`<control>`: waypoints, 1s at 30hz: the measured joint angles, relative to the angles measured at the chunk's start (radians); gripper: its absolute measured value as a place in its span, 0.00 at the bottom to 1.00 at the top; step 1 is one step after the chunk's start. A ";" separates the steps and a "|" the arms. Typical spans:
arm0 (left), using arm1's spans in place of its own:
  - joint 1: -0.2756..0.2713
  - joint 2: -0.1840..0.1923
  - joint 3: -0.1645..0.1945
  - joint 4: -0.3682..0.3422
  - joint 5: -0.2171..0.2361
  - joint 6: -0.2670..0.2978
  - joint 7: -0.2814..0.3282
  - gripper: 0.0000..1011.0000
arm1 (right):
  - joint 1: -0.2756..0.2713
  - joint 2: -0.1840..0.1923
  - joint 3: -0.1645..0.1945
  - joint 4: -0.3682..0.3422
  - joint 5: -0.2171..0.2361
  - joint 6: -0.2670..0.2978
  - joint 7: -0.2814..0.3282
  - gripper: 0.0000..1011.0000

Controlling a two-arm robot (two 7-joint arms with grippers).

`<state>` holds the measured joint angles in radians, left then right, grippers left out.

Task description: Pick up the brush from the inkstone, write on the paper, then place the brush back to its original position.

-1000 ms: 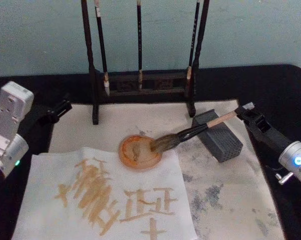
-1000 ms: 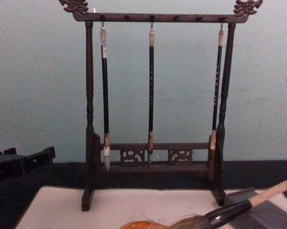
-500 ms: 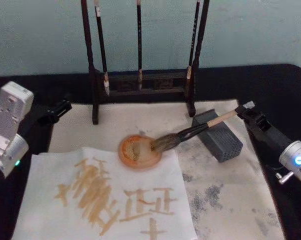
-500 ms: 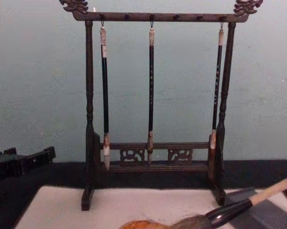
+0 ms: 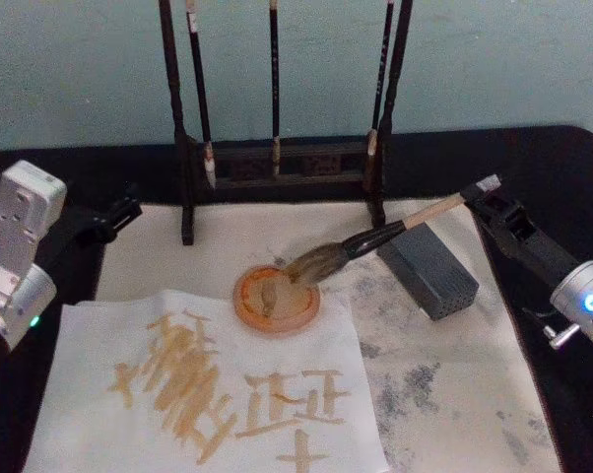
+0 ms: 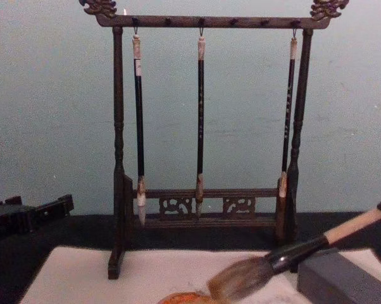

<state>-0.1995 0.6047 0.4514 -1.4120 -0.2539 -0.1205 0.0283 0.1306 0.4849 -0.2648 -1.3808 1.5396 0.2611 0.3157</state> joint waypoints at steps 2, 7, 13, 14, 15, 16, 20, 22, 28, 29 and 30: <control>0.000 0.000 0.000 0.000 0.000 0.000 0.000 0.99 | 0.000 0.006 -0.003 -0.009 0.006 -0.002 0.005 0.15; 0.000 0.000 0.000 0.000 0.000 0.000 0.000 0.99 | 0.010 0.016 -0.015 -0.022 0.010 -0.005 0.022 0.15; 0.000 0.000 0.000 0.000 0.000 0.000 0.000 0.99 | 0.033 0.030 -0.040 -0.036 -0.007 -0.014 0.033 0.15; 0.000 0.000 0.000 0.000 0.000 0.000 0.000 0.99 | 0.042 0.038 -0.050 -0.045 -0.021 -0.019 0.034 0.15; 0.000 0.000 0.000 0.000 0.000 0.000 0.000 0.99 | 0.049 0.045 -0.059 -0.054 -0.033 -0.024 0.033 0.15; 0.000 0.000 0.000 0.000 0.000 0.000 0.000 0.99 | 0.053 0.049 -0.063 -0.060 -0.039 -0.026 0.033 0.15; 0.000 0.000 0.000 0.000 0.000 0.000 0.000 0.99 | 0.067 0.071 -0.083 -0.096 -0.073 -0.039 0.032 0.15; 0.000 0.000 0.000 0.000 0.000 0.000 0.000 0.99 | 0.073 0.088 -0.096 -0.125 -0.096 -0.047 0.031 0.15; 0.000 0.000 0.000 0.000 0.000 0.000 0.000 0.99 | 0.073 0.139 -0.128 -0.219 -0.168 -0.075 0.020 0.15; 0.000 0.000 0.000 0.000 0.000 0.000 0.000 0.99 | 0.071 0.147 -0.132 -0.233 -0.180 -0.079 0.018 0.15; 0.000 0.000 0.000 0.000 0.000 0.000 0.000 0.99 | 0.068 0.162 -0.141 -0.260 -0.203 -0.089 0.011 0.15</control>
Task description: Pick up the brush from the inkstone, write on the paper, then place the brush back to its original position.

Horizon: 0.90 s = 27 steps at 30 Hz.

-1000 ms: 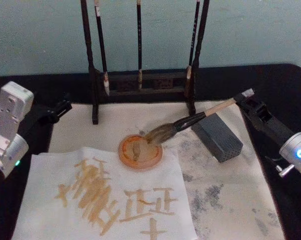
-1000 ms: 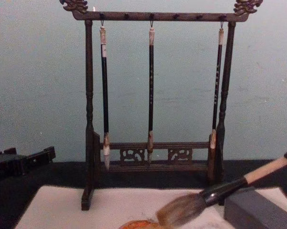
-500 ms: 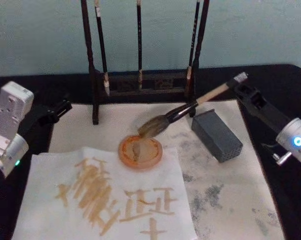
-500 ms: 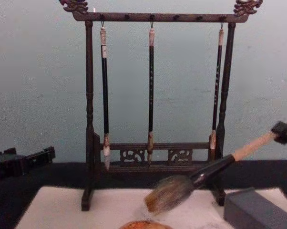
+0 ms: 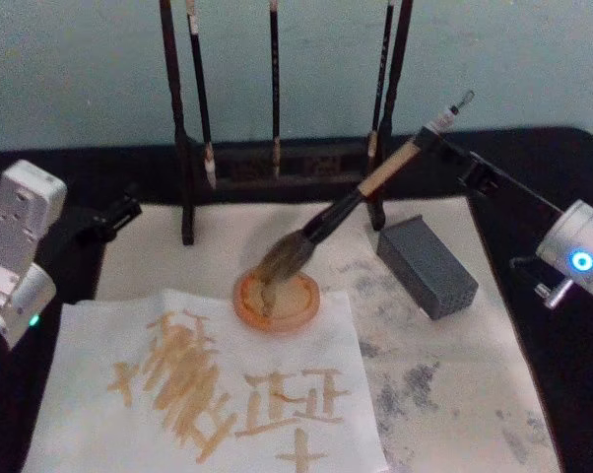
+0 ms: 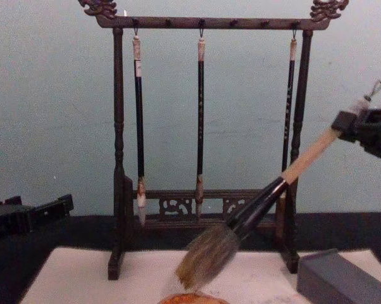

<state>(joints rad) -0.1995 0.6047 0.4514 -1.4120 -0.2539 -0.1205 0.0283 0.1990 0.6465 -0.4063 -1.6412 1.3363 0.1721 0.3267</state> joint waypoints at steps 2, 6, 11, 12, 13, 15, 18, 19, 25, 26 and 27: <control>0.000 0.000 0.000 0.000 0.000 0.000 0.000 0.99 | -0.011 0.028 -0.014 -0.055 -0.041 -0.017 -0.018 0.15; 0.000 0.000 0.000 0.000 0.000 0.000 0.000 0.99 | -0.038 0.074 -0.037 -0.142 -0.118 -0.035 -0.047 0.15; 0.000 0.000 0.000 0.000 0.000 0.000 0.000 0.99 | -0.049 0.101 -0.063 -0.207 -0.209 -0.039 -0.061 0.15; 0.000 0.000 0.000 0.000 0.000 0.000 0.000 0.99 | -0.050 0.106 -0.072 -0.221 -0.236 -0.039 -0.062 0.15; 0.000 0.000 0.000 0.000 0.000 0.000 0.000 0.99 | -0.050 0.108 -0.077 -0.228 -0.251 -0.039 -0.061 0.15; 0.000 0.000 0.000 0.000 0.000 0.000 0.000 0.99 | -0.049 0.113 -0.091 -0.248 -0.292 -0.038 -0.056 0.15; 0.000 0.000 0.000 0.000 0.000 0.000 0.000 0.99 | -0.044 0.115 -0.108 -0.267 -0.342 -0.036 -0.050 0.15; 0.000 0.000 0.000 0.000 0.000 0.000 0.000 0.99 | -0.044 0.115 -0.108 -0.267 -0.342 -0.036 -0.050 0.15; 0.000 0.000 0.000 0.000 0.000 0.000 0.000 0.99 | -0.031 0.105 -0.133 -0.295 -0.422 -0.028 -0.048 0.15; 0.000 0.000 0.000 0.000 0.000 0.000 0.000 0.99 | -0.028 0.102 -0.139 -0.299 -0.440 -0.025 -0.046 0.15; 0.000 0.000 0.000 0.000 0.000 0.000 0.000 0.99 | -0.024 0.099 -0.146 -0.302 -0.460 -0.022 -0.046 0.15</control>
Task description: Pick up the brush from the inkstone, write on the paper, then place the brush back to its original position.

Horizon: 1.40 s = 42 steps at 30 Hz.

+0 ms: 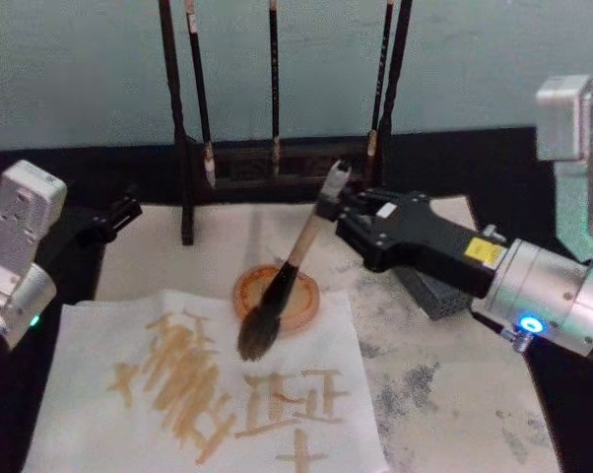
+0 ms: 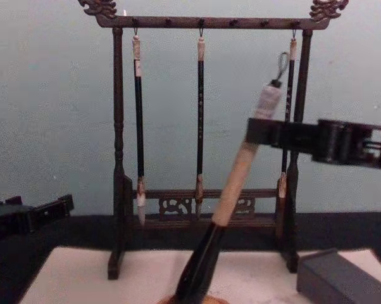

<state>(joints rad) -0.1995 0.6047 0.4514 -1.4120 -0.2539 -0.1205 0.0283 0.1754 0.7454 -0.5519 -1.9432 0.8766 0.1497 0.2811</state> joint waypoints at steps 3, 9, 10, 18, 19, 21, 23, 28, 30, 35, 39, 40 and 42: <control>0.000 0.000 0.000 0.000 0.000 0.000 0.000 0.99 | 0.008 -0.005 -0.011 -0.002 -0.027 0.008 0.003 0.15; 0.000 0.000 0.000 0.000 0.000 0.000 0.000 0.99 | 0.030 -0.020 -0.032 -0.001 -0.084 0.031 0.016 0.15; 0.000 0.000 0.000 0.000 0.000 0.000 0.000 0.99 | 0.035 -0.024 -0.034 0.001 -0.091 0.034 0.024 0.15; 0.000 0.000 0.000 0.000 0.000 0.000 0.000 0.99 | 0.046 -0.052 -0.044 0.011 -0.121 0.035 0.062 0.15; 0.000 0.000 0.000 0.000 0.000 0.000 0.000 0.99 | 0.047 -0.056 -0.045 0.014 -0.123 0.036 0.065 0.15; 0.000 0.000 0.000 0.000 0.000 0.000 0.000 0.99 | 0.051 -0.071 -0.049 0.023 -0.126 0.040 0.072 0.15; 0.000 0.000 0.000 0.000 0.000 0.000 0.000 0.99 | 0.052 -0.079 -0.050 0.028 -0.127 0.043 0.077 0.15; 0.000 0.000 0.000 0.000 0.000 0.000 0.000 0.99 | 0.052 -0.101 -0.053 0.041 -0.132 0.050 0.097 0.15; 0.000 0.000 0.000 0.000 0.000 0.000 0.000 0.99 | 0.051 -0.112 -0.055 0.045 -0.132 0.054 0.106 0.15; 0.000 0.000 0.000 0.000 0.000 0.000 0.000 0.99 | 0.047 -0.129 -0.056 0.054 -0.139 0.054 0.122 0.15; 0.000 0.000 0.000 0.000 0.000 0.000 0.000 0.99 | 0.044 -0.144 -0.056 0.069 -0.146 0.051 0.131 0.15; 0.000 0.000 0.000 0.000 0.000 0.000 0.000 0.99 | 0.044 -0.150 -0.055 0.076 -0.147 0.051 0.134 0.15; 0.000 0.000 0.000 0.000 0.000 0.000 0.000 0.99 | 0.044 -0.154 -0.055 0.082 -0.149 0.052 0.135 0.15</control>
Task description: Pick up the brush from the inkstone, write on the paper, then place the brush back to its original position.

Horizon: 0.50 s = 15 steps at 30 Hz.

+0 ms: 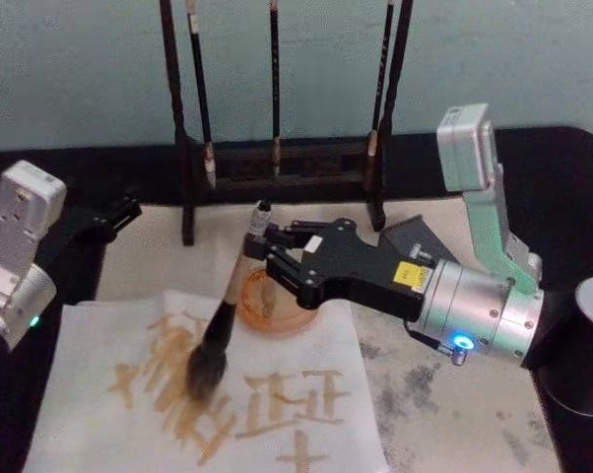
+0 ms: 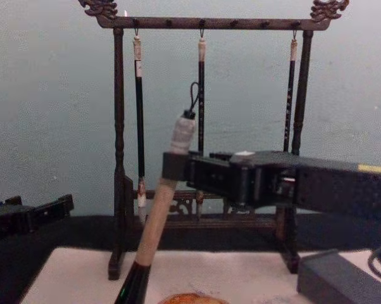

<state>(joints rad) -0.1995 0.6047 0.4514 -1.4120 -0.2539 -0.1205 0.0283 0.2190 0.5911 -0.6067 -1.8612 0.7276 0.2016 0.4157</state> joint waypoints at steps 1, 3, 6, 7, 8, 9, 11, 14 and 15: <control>0.000 0.000 0.000 0.000 0.000 0.000 0.000 0.99 | -0.001 -0.004 0.001 0.005 -0.002 0.001 0.001 0.15; 0.000 0.000 0.000 0.000 0.000 0.000 0.000 0.99 | -0.003 -0.007 0.003 0.009 -0.003 0.001 0.002 0.15; 0.000 0.000 0.000 0.000 0.000 0.000 0.000 0.99 | -0.007 -0.010 0.008 0.016 -0.006 0.001 0.002 0.15; 0.000 0.000 0.000 0.000 0.000 0.000 0.000 0.99 | -0.008 -0.010 0.010 0.018 -0.007 0.001 0.002 0.15; 0.000 0.000 0.000 0.000 0.000 0.000 0.000 0.99 | -0.011 -0.010 0.013 0.021 -0.009 0.002 0.002 0.15; 0.000 0.000 0.000 0.000 0.000 0.000 0.000 0.99 | -0.012 -0.010 0.014 0.022 -0.010 0.002 0.002 0.15; 0.000 0.000 0.000 0.000 0.000 0.000 0.000 0.99 | -0.016 -0.009 0.020 0.025 -0.013 0.004 0.001 0.15; 0.000 0.000 0.000 0.000 0.000 0.000 0.000 0.99 | -0.023 -0.006 0.030 0.028 -0.013 0.004 -0.001 0.15; 0.000 0.000 0.000 0.000 0.000 0.000 0.000 0.99 | -0.024 -0.005 0.033 0.028 -0.013 0.004 -0.001 0.15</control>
<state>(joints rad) -0.1995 0.6047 0.4514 -1.4120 -0.2539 -0.1205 0.0283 0.1946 0.5863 -0.5737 -1.8328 0.7145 0.2056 0.4145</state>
